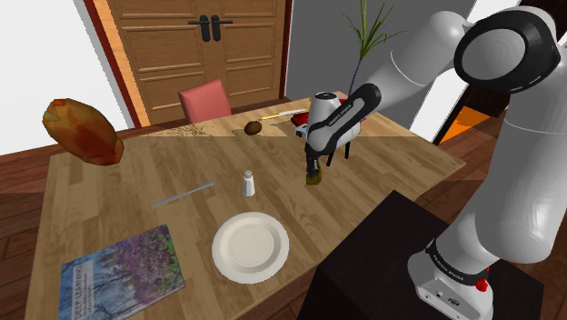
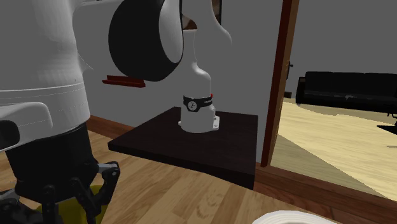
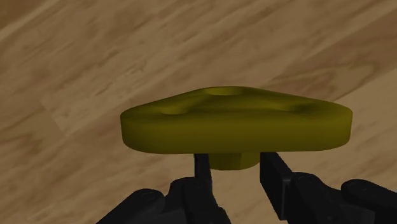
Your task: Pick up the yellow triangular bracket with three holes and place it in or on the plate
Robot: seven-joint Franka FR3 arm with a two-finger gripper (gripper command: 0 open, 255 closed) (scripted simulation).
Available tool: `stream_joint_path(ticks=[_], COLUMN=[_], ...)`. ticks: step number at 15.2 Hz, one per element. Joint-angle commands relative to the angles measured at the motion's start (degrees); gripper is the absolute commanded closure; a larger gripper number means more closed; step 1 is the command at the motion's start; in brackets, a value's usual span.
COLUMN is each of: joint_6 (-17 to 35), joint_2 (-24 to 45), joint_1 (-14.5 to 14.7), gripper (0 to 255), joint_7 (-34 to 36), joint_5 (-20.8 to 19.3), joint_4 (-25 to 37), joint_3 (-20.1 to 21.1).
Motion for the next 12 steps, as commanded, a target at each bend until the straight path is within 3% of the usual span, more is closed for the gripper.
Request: stream_joint_path(ticks=[1,8,12], joint_6=[0.00,0.01,-2.73], joint_2=[0.00,0.01,-2.90], joint_1=[0.00,0.00,0.26], gripper=[255,255,255], joint_7=[0.00,0.00,0.41], joint_5=[0.00,0.00,-0.63], joint_4=[0.00,0.00,-0.15], joint_3=[0.00,0.00,-0.37])
